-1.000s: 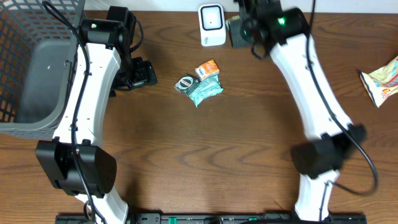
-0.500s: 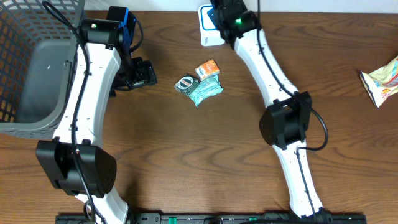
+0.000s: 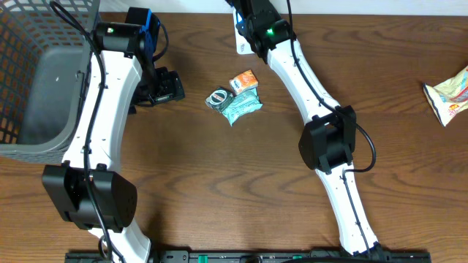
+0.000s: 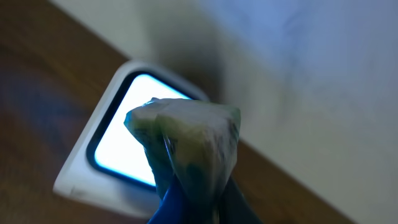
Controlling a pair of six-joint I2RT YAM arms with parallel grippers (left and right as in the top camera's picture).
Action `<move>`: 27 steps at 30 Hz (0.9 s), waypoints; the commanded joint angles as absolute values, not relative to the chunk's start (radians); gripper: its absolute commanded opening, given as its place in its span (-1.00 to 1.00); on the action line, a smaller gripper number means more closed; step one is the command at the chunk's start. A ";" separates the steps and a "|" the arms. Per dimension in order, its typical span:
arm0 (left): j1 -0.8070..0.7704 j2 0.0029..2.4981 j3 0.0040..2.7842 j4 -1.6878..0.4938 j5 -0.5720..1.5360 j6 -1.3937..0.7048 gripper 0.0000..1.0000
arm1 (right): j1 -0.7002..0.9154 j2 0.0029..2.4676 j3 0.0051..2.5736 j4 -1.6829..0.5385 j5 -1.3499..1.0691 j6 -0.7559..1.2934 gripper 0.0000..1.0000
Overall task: Scan the item barcode
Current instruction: 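Carry the wipes pack right and drop it beside the snack bag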
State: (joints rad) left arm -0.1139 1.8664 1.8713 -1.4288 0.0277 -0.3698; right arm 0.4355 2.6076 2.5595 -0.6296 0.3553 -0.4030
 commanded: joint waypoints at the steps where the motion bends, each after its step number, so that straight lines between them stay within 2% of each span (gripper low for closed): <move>1: -0.113 1.850 1.869 -1.431 0.030 -0.376 0.95 | 0.402 2.563 2.583 -0.697 0.350 -0.336 -0.98; 5: -0.113 1.850 1.869 -1.431 0.030 -0.376 0.95 | 0.327 2.509 2.583 -0.809 0.401 -0.303 -0.97; 9: -0.113 1.850 1.869 -1.431 0.030 -0.376 0.96 | 0.206 2.461 2.583 -0.942 0.472 -0.131 -0.97; 14: -0.113 1.850 1.869 -1.431 0.030 -0.376 0.95 | 0.025 2.450 2.582 -1.142 0.472 0.037 -0.97; 20: -0.113 1.850 1.869 -1.431 0.030 -0.376 0.95 | -0.168 2.454 2.582 -1.296 0.458 0.121 -0.95; 21: -0.113 1.850 1.869 -1.431 0.030 -0.376 0.95 | -0.192 2.454 2.582 -1.307 0.453 0.123 -0.83; 23: -0.113 1.850 1.869 -1.431 0.030 -0.376 0.95 | -0.239 2.454 2.582 -1.328 0.431 0.123 -0.42; 25: -0.113 1.850 1.869 -1.431 0.030 -0.376 0.95 | -0.282 2.455 2.582 -1.343 0.391 0.125 -0.45; 26: -0.113 1.850 1.869 -1.431 0.030 -0.376 0.96 | -0.299 2.455 2.582 -1.349 0.370 0.129 -0.31; 27: -0.113 1.850 1.869 -1.431 0.030 -0.376 0.95 | -0.315 2.455 2.582 -1.356 0.342 0.139 0.13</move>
State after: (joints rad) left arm -0.1139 1.8664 1.8713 -1.4284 0.0277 -0.3698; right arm -0.2852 2.4775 2.5713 -1.3453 0.4141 0.1001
